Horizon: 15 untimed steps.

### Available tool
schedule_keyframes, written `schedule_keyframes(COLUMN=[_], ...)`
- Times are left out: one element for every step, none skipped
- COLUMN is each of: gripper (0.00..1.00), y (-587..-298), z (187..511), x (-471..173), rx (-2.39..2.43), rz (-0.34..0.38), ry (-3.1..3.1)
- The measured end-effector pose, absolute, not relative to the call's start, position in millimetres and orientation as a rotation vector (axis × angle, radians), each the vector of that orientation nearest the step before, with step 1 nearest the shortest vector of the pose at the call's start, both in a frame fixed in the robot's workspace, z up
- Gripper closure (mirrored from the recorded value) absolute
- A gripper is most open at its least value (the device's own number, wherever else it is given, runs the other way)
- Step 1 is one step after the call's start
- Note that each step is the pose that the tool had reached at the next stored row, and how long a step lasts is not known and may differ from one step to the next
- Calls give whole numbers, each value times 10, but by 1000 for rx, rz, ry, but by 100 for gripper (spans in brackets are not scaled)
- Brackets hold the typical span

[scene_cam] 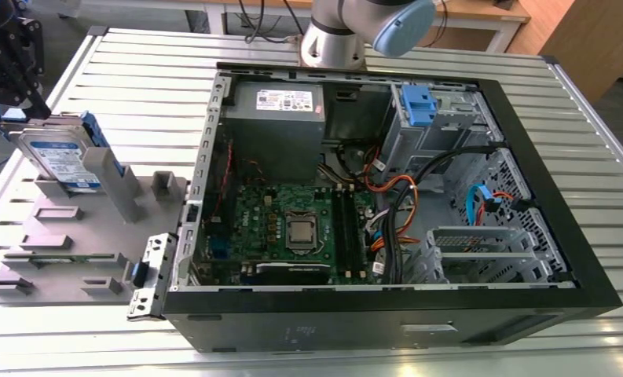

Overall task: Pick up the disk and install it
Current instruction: 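Pick up the disk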

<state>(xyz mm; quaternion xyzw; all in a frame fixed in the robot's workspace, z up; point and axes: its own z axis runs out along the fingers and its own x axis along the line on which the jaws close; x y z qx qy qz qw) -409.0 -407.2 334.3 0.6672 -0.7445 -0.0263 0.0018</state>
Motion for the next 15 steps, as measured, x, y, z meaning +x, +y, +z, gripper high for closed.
schedule_keyframes(gripper=[89,89,89,89,89,89,89,89,89,89,89,89,89,89,89], y=[-4071,-4071,-4071,-4071,-4071,-4071,-4071,-4071,-4071,-4071,-4071,-4071,-4071,-4071,-4071], z=[3343,3343,3343,3343,3343,3342,3342,3339,3335,3333,3334,3334,3334,3333,3333], x=[-4092,-4096,-4102,-4108,-4117,-4125,-4130,-4133,-4137,-4140,-4141,-4141,-4142,-4142,-4142], rx=[2099,2102,2105,2108,2110,2111,2112,2113,2115,2116,2117,2117,2117,2117,2117], rz=[-88,-89,-88,-87,-87,-86,-86,-85,-84,-84,-83,-83,-83,-83,-83], ry=[-2335,-2334,-2332,-2331,-2329,-2329,-2328,-2328,-2327,-2326,-2325,-2325,-2325,-2325,-2325])
